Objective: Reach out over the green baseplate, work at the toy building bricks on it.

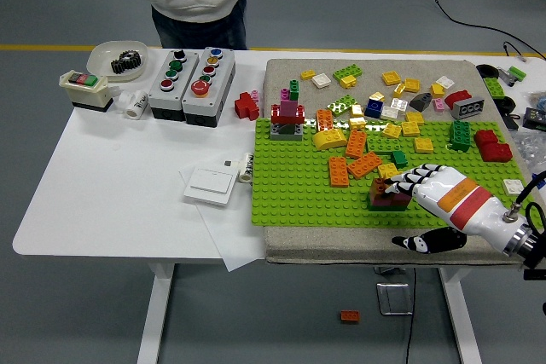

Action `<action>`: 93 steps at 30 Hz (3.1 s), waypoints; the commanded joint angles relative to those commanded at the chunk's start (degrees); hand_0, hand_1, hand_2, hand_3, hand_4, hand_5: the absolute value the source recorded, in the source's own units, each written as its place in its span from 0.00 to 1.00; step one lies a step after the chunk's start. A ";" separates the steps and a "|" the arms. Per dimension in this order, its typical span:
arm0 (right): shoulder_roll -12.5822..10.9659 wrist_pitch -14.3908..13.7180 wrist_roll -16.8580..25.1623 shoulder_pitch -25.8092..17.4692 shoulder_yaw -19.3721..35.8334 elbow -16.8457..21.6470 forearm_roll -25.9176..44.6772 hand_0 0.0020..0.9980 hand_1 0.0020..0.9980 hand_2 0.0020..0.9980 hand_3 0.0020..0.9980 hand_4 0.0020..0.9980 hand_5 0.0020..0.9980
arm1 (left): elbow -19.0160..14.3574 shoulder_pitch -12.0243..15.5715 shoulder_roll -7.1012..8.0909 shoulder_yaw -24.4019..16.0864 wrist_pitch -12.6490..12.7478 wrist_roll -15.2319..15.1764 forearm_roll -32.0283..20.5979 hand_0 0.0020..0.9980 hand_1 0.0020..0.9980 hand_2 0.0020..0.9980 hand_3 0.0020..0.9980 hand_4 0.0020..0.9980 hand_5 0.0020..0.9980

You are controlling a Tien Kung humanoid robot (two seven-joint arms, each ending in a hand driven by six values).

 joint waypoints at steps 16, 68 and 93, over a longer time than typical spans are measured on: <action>-0.05 -1.65 0.74 -0.16 2.38 1.88 1.12 0.71 0.67 0.74 0.72 0.88 0.43 | 0.03 0.25 0.00 -0.36 -0.19 0.13 0.65 0.79 0.77 0.75 0.59 0.65 0.67; 5.36 0.22 -3.73 20.35 4.62 -34.98 41.45 0.81 0.79 0.82 0.86 0.90 0.48 | -0.02 0.68 -0.91 -1.30 -0.70 0.50 0.40 0.79 0.77 0.75 0.59 0.65 0.67; 6.18 2.14 -1.19 23.90 -3.31 -39.23 30.25 0.79 0.78 0.81 0.86 0.90 0.49 | -0.11 0.33 -1.14 -4.61 -2.04 1.53 3.90 0.78 0.76 0.74 0.59 0.65 0.67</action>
